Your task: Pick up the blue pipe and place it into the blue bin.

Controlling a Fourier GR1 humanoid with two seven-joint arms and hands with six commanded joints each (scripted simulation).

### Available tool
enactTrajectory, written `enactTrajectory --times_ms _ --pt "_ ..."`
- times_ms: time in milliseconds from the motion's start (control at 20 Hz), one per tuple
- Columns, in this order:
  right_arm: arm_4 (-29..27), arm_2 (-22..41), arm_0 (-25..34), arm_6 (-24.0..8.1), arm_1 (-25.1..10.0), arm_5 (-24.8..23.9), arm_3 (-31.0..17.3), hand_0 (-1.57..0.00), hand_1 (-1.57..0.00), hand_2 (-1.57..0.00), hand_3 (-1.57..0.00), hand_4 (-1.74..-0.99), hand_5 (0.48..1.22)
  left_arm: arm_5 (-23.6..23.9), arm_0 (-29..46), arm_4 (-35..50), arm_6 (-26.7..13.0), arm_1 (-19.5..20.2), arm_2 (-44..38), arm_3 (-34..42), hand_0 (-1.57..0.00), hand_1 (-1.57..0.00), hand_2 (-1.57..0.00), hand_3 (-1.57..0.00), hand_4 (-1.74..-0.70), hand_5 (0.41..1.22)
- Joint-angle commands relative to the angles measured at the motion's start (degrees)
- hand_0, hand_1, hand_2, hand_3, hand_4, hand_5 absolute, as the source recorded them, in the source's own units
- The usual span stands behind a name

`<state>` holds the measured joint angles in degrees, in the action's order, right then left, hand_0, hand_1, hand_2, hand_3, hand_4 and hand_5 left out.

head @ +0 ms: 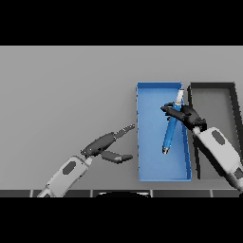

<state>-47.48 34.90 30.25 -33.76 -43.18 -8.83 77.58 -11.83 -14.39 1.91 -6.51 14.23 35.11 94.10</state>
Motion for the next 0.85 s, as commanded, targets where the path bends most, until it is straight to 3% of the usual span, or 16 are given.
enactTrajectory --times_ms 0,350,800 --pt "1.35 1.28 0.72 -0.9 -0.5 0.52 0.32 -0.25 -0.23 -0.22 -0.13 -1.204 1.002 -0.05 -0.6 0.07 -0.32 -0.22 -0.2 -0.6 0.0 0.0 0.0 0.0 -0.83 0.477" --pt "3.83 3.45 0.8 -0.86 -1.54 0.91 0.84 -0.06 -0.05 -0.05 -0.03 -1.188 0.818 0.21 0.09 -0.13 -0.68 0.11 0.06 0.22 0.0 0.0 0.0 0.0 -0.83 0.471" --pt "4.5 4.39 0.85 -0.3 -1.71 0.76 1.42 -0.02 -0.01 -0.01 -0.01 -1.186 0.769 0.92 0.98 -1.61 -0.08 -0.16 1.05 0.3 0.0 0.0 0.0 0.0 -0.83 0.474"
